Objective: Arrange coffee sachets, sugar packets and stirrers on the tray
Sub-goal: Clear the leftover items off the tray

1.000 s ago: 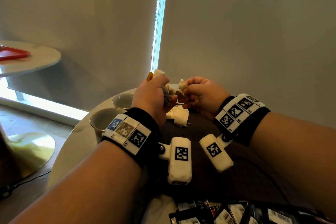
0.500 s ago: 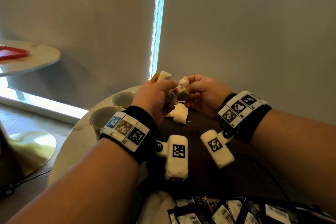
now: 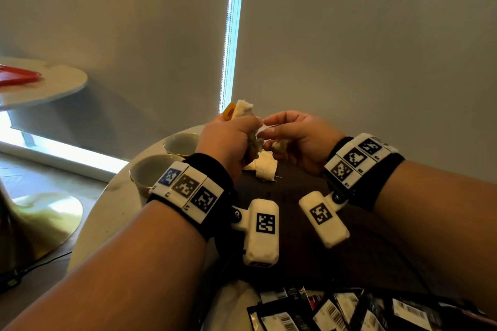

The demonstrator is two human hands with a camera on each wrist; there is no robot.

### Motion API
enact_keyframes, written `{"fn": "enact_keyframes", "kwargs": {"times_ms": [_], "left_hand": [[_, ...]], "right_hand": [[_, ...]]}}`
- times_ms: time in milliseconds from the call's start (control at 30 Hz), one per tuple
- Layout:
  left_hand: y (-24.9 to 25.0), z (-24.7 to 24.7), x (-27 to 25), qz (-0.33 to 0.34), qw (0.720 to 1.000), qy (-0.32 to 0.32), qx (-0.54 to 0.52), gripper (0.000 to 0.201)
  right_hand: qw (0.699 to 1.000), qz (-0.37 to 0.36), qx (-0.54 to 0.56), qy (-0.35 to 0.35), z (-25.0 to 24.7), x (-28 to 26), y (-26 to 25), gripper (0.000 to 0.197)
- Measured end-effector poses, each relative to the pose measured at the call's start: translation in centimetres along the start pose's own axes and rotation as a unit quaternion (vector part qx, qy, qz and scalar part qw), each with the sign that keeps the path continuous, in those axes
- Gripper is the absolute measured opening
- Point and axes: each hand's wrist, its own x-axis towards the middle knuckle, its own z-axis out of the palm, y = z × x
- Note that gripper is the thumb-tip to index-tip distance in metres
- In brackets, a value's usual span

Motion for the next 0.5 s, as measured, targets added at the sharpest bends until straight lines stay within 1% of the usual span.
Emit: {"fn": "enact_keyframes", "kwargs": {"times_ms": [100,167,267,367,433,500], "left_hand": [[0.1,-0.1,0.0,-0.007,1.0,0.0,0.011,0.055],[0.0,0.1,-0.2,-0.005,0.999,-0.022,0.037,0.048],[-0.1,0.5,-0.7,-0.012,0.997,-0.061,0.055,0.04],[0.0,0.6,-1.1,-0.024,0.993,-0.088,0.074,0.047],[0.2,0.5,-1.4,-0.031,0.991,-0.105,0.074,0.045],[0.4,0.6,-1.8,-0.039,0.989,-0.121,0.072,0.037]], "right_hand": [[1.0,0.001,-0.019,0.024,-0.1,0.0,0.1,0.014],[0.999,-0.004,-0.036,0.04,0.2,0.1,0.2,0.01],[0.993,0.013,-0.081,0.083,0.7,0.2,-0.1,0.029],[0.988,0.059,-0.104,0.101,0.9,0.6,-0.5,0.049],[0.988,0.102,-0.07,0.088,1.1,1.0,-0.7,0.065],[0.989,0.138,-0.024,0.051,1.3,0.9,-0.9,0.085]]}}
